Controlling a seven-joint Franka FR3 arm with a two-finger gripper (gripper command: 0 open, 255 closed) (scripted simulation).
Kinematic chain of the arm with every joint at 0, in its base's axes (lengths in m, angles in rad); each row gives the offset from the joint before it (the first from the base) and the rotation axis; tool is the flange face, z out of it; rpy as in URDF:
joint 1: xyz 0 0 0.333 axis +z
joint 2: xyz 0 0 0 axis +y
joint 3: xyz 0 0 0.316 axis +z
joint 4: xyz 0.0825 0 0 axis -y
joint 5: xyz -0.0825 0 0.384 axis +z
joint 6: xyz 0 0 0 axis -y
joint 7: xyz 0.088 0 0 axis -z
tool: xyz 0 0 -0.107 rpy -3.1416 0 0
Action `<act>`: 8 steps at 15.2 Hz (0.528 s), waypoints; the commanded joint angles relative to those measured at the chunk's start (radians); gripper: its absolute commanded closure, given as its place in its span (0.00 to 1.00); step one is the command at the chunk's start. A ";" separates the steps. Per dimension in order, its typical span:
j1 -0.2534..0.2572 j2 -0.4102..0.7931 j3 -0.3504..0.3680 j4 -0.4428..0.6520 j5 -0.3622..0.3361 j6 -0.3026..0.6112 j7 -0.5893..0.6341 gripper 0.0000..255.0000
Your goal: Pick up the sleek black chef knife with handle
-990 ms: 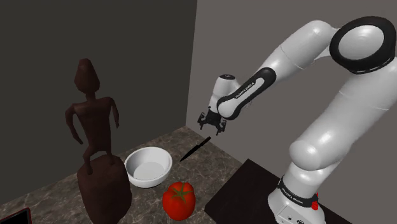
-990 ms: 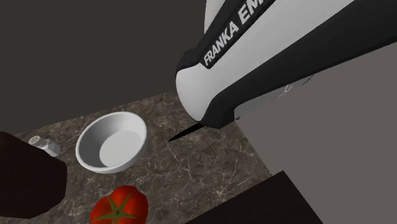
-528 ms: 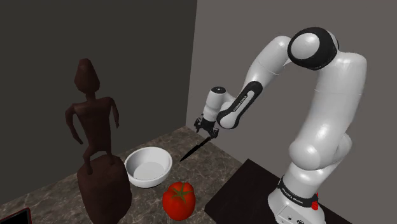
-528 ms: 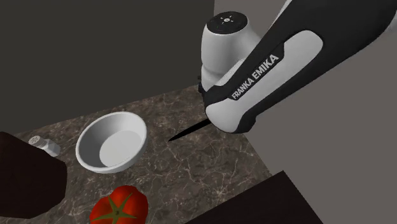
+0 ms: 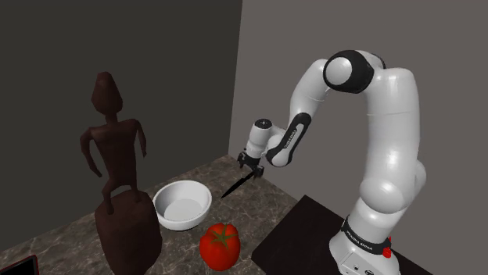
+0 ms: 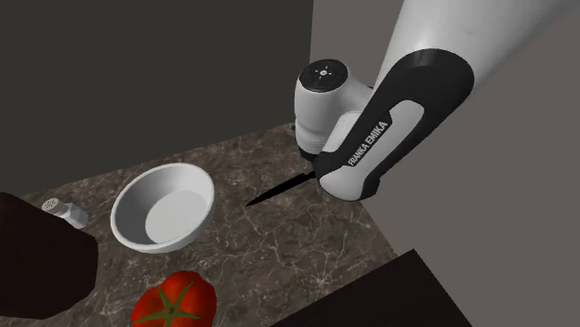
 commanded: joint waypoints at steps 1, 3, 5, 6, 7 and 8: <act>0.026 0.029 -0.031 0.012 -0.031 0.021 0.034 0.00; 0.046 0.053 -0.054 0.023 -0.051 0.038 0.059 0.00; 0.045 0.054 -0.054 0.024 -0.050 0.037 0.057 1.00; 0.044 0.054 -0.052 0.025 -0.049 0.036 0.056 1.00; 0.045 0.054 -0.053 0.025 -0.049 0.036 0.056 1.00; 0.045 0.054 -0.053 0.025 -0.049 0.036 0.056 1.00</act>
